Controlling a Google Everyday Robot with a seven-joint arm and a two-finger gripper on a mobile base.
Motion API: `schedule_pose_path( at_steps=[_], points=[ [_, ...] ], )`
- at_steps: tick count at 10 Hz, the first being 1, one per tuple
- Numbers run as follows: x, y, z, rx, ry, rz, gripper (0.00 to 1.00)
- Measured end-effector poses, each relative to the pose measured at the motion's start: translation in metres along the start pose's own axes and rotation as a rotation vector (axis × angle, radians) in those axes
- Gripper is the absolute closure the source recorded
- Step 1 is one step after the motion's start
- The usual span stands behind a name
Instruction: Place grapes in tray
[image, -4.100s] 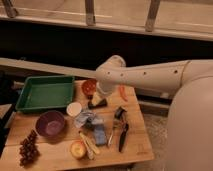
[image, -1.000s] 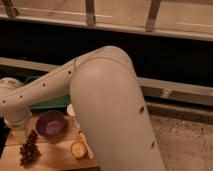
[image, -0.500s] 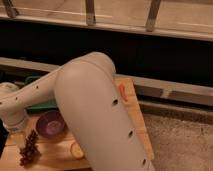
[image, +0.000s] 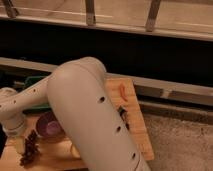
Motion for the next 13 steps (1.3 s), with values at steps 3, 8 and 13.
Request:
schedule_pose_path(
  at_steps=[3,8,13],
  points=[
    [-0.006,0.007,0.007,-0.015,0.024,0.009,0.23],
    [0.002,0.002,-0.038,0.093,0.057,0.309,0.23],
    [0.012,-0.004,-0.012,0.055,0.004,0.317,0.23]
  ],
)
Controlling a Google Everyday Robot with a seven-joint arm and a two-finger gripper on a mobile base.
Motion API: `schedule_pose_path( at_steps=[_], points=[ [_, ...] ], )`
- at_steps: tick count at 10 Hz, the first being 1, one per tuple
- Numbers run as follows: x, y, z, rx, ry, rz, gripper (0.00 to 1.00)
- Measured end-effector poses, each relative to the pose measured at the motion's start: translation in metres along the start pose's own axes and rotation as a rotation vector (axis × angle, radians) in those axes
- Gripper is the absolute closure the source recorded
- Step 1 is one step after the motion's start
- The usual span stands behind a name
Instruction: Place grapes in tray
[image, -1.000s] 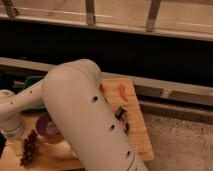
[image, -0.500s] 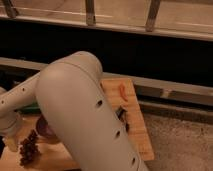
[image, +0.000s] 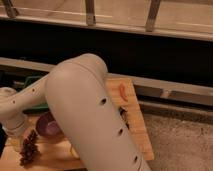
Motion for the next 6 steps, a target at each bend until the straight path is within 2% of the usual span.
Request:
schedule_pose_path(
  at_steps=[3,6],
  points=[
    [-0.002,0.002,0.0,-0.003,0.0,-0.004,0.23],
    [-0.013,0.014,0.017,-0.043,0.034,-0.022,0.23]
  ],
)
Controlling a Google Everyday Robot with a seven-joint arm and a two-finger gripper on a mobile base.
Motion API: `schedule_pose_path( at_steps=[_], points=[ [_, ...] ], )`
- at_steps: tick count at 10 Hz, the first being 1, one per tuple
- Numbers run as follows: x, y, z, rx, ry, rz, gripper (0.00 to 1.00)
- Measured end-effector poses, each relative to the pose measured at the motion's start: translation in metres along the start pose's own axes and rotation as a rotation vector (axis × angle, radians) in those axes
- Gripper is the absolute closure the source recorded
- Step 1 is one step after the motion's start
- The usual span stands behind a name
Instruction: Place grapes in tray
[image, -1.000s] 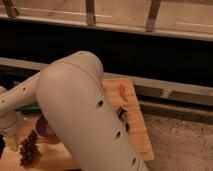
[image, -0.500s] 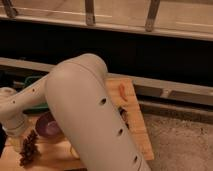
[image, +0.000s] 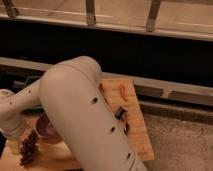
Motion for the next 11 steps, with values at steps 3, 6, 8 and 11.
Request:
schedule_pose_path(
  at_steps=[3,6,8,11],
  points=[
    [-0.002,0.004,0.013,-0.03,0.026,-0.005,0.23],
    [0.0,0.005,0.033,-0.065,0.067,0.002,0.23],
    [0.002,0.002,0.054,-0.084,0.11,0.018,0.23],
    [0.009,-0.005,0.067,-0.092,0.152,0.046,0.28]
  ],
)
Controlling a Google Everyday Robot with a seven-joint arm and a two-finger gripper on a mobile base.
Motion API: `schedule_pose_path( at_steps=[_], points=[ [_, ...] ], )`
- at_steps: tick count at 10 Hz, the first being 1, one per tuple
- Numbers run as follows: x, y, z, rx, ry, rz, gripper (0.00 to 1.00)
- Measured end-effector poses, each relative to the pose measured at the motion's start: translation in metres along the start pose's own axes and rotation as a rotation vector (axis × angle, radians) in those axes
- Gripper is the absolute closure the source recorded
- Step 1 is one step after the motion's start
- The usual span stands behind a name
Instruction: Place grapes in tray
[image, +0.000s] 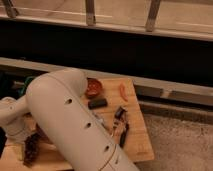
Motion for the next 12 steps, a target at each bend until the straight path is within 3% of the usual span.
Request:
schedule_pose_path(
  at_steps=[7,12],
  points=[
    [0.002,-0.0023,-0.0051,0.002,0.002,0.007,0.97],
    [0.0013,-0.0011,-0.0063,0.001,0.001,0.003,1.0]
  ],
)
